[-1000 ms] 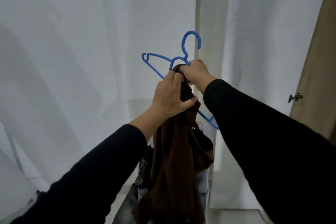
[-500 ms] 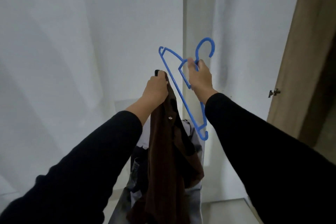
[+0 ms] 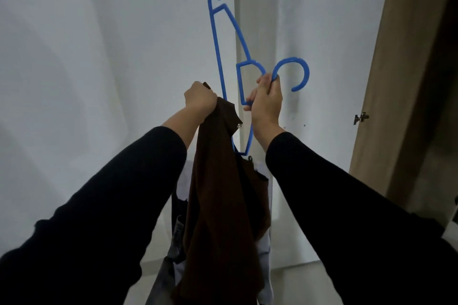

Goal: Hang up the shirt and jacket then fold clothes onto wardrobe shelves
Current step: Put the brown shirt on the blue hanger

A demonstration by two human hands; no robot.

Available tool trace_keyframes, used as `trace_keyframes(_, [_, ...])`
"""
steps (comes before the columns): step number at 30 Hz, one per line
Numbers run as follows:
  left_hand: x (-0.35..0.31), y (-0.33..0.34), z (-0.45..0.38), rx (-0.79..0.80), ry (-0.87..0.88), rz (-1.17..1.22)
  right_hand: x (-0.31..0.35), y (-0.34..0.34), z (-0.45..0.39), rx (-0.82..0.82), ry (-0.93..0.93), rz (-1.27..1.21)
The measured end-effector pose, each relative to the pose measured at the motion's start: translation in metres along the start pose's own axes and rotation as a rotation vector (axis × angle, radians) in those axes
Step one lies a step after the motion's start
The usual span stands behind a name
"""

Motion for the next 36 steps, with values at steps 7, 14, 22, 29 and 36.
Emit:
trace_keyframes(7, [0.017,-0.035,-0.018,-0.16,-0.066,0.311,-0.073,-0.007,0.005,0.184,0.281,0.075])
trace_keyframes(14, [0.036,-0.069,-0.02,-0.184,0.014,-0.079,-0.113,-0.035,0.012,0.372,0.293,0.593])
trace_keyframes(22, [0.097,-0.033,0.007,0.019,-0.205,-0.016,-0.083,-0.049,-0.009,0.312,0.076,0.872])
trace_keyframes(29, [0.111,0.015,0.024,0.111,-0.402,0.513,-0.074,-0.042,-0.017,0.281,0.06,0.884])
trace_keyframes(36, [0.081,0.045,0.03,0.565,-0.246,0.434,-0.061,-0.032,-0.02,0.192,-0.002,1.004])
Point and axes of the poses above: each hand's wrist, its own z-axis away from the middle knuckle, its own y-axis out of the palm, x = y × z, the point moved 9 cm from there along -z, towards the middle knuckle, and after that the axes turned 14 degrees about y, right-handed, at the moved point
